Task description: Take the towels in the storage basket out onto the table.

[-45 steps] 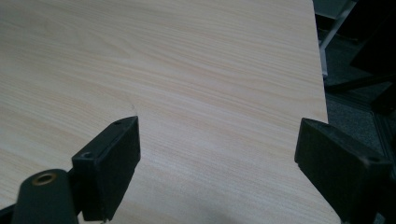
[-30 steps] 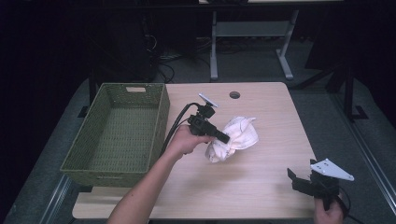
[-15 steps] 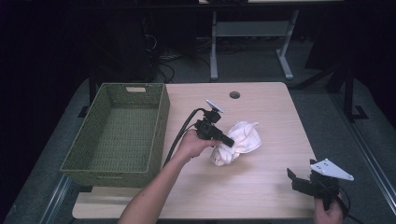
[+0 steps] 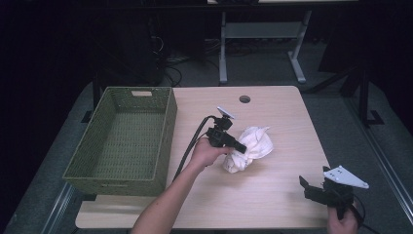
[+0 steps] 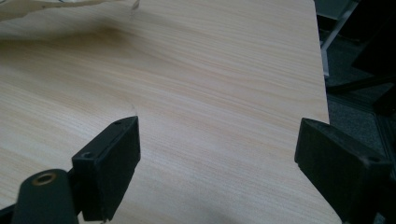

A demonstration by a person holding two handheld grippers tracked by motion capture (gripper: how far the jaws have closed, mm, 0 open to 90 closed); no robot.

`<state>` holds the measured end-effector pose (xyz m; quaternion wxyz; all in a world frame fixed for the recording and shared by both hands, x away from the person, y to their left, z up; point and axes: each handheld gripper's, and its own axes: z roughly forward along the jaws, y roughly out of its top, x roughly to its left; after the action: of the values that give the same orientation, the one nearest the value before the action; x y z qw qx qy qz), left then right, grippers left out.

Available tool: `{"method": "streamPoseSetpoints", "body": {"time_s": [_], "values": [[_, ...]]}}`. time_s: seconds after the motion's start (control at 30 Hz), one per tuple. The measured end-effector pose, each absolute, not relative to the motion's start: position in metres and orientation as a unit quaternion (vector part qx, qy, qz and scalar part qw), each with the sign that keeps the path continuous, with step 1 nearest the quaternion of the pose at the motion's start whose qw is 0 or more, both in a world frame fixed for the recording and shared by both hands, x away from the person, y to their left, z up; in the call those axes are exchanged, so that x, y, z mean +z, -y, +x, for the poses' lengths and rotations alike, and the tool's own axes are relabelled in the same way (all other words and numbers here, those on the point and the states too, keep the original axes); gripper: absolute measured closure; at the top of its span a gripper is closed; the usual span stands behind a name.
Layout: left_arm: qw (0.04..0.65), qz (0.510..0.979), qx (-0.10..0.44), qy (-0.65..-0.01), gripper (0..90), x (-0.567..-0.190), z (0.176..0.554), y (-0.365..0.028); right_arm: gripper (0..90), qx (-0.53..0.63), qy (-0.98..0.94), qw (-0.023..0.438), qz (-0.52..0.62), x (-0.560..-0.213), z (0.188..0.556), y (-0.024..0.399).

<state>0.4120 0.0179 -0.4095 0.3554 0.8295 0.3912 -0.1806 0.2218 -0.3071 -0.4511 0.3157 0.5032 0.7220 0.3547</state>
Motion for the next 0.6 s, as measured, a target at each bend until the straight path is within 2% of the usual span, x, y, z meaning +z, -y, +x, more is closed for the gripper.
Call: {"method": "streamPoseSetpoints", "body": {"time_s": [0.33,0.5,0.6], "values": [[0.356,0.828,-0.177,-0.396,65.6,-0.4132,0.41,-0.0101,13.9,0.357,-0.721,0.314,0.503,-0.4514,0.2217,0.3075],[0.358,0.825,-0.178,-0.399,57.6,-0.4133,0.4106,-0.0097,13.9,0.357,-0.721,0.314,0.504,-0.4511,0.2214,0.308],[0.37,0.819,-0.18,-0.399,56.3,-0.4114,0.4105,-0.0112,13.9,0.356,-0.721,0.317,0.503,-0.4508,0.221,0.3077]]}}
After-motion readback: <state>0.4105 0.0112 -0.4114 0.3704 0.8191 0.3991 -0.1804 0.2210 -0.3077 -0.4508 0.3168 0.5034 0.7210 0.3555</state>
